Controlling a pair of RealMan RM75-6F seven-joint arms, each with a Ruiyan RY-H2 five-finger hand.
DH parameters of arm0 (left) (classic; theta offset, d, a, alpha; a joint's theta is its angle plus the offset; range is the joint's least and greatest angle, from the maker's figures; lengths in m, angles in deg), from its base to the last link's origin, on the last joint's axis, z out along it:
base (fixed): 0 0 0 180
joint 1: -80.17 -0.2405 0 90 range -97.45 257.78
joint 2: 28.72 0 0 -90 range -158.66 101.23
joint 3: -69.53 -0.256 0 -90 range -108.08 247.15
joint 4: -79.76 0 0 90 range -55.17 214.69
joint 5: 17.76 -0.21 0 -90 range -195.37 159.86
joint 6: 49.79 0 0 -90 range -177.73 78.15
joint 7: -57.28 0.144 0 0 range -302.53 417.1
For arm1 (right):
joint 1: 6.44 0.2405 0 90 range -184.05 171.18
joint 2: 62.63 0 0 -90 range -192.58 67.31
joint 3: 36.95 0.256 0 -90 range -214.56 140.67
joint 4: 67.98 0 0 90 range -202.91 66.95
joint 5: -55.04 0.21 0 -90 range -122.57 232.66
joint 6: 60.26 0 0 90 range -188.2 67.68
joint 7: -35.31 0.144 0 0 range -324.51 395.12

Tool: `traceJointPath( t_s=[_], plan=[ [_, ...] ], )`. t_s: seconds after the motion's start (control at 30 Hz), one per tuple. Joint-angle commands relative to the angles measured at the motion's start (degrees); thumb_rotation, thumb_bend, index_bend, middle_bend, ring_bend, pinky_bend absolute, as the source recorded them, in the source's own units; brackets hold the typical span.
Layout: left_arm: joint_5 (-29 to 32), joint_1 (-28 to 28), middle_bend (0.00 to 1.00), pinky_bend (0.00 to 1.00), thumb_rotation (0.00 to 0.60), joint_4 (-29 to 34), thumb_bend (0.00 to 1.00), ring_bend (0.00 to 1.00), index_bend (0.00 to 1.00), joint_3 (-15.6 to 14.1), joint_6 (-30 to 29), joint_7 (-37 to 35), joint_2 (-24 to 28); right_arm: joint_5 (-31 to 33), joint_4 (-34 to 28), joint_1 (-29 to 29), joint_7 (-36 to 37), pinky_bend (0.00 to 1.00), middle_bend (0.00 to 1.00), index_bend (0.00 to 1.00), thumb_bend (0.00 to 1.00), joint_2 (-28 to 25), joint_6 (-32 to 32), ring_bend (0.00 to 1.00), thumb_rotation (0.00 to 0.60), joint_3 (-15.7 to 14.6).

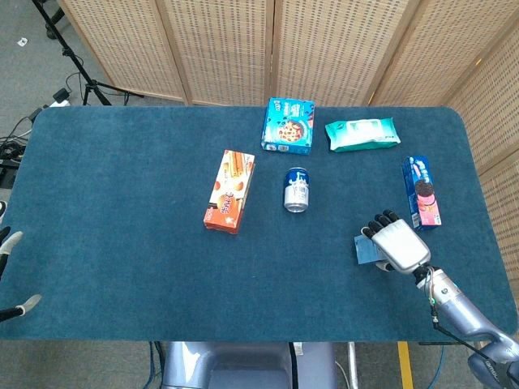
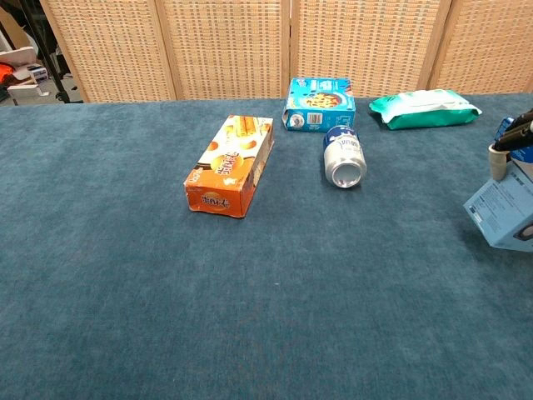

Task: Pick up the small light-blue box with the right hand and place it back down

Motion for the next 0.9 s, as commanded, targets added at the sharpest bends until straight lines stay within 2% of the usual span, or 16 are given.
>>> traceJointPath(
  t_s=[0.03, 0.17, 0.3, 0.53, 0.63, 0.7, 0.77, 0.8, 0.9],
  plan=[
    [-0.21, -0.07, 0.0, 0.0, 0.6, -0.01, 0.0, 0.0, 0.0, -0.09, -0.14, -0.14, 0.07, -2.28, 1.87, -1.51, 19.8, 0.25, 0.46, 0.46, 0.34, 0.75, 3.94, 0.3, 0.6, -0.66],
    [-0.37, -0.14, 0.0, 0.0, 0.6, 0.01, 0.0, 0.0, 0.0, -0.16, -0.26, -0.15, 0.08, -2.33, 3.46, -2.07, 29.78, 0.25, 0.48, 0.48, 0.37, 2.24, 3.9, 0.3, 0.6, -1.4],
    [-0.04, -0.25, 0.0, 0.0, 0.6, 0.08, 0.0, 0.0, 0.0, 0.04, -0.53, 0.13, -0.13, -1.9, 8.6, -3.28, 39.88, 0.25, 0.48, 0.48, 0.41, 6.31, 3.36, 0.3, 0.6, -2.44],
    [-0.06, -0.13, 0.0, 0.0, 0.6, 0.17, 0.0, 0.0, 0.0, -0.01, -0.25, 0.89, -0.36, -2.66, 15.15, -4.42, 48.53, 0.25, 0.45, 0.48, 0.41, 9.57, 4.52, 0.29, 0.6, -3.03],
    [-0.05, -0.16, 0.0, 0.0, 0.6, 0.26, 0.0, 0.0, 0.0, -0.01, -0.3, 1.11, -0.44, -3.98, 17.08, -4.62, 51.71, 0.25, 0.34, 0.43, 0.41, 9.64, 5.3, 0.21, 0.6, -3.9],
    [-0.05, -0.19, 0.0, 0.0, 0.6, 0.29, 0.0, 0.0, 0.0, 0.0, -0.37, 1.24, -0.45, -5.12, 17.93, -4.69, 54.21, 0.25, 0.16, 0.28, 0.4, 9.26, 6.16, 0.06, 0.6, -4.62],
    [-0.06, -0.21, 0.0, 0.0, 0.6, 0.27, 0.0, 0.0, 0.0, 0.0, -0.39, 1.34, -0.51, -6.4, 19.42, -5.07, 56.12, 0.25, 0.04, 0.18, 0.39, 8.77, 7.83, 0.0, 0.6, -5.33],
    [-0.06, -0.19, 0.0, 0.0, 0.6, 0.27, 0.0, 0.0, 0.0, 0.0, -0.36, 1.46, -0.55, -6.8, 19.97, -5.3, 56.69, 0.23, 0.01, 0.15, 0.38, 8.59, 8.45, 0.0, 0.6, -5.62],
    [-0.25, -0.11, 0.0, 0.0, 0.6, 0.3, 0.0, 0.0, 0.0, -0.12, -0.16, 1.93, -0.69, -7.8, 21.78, -5.92, 57.92, 0.19, 0.0, 0.09, 0.36, 8.24, 9.49, 0.0, 0.6, -6.62]
  ],
)
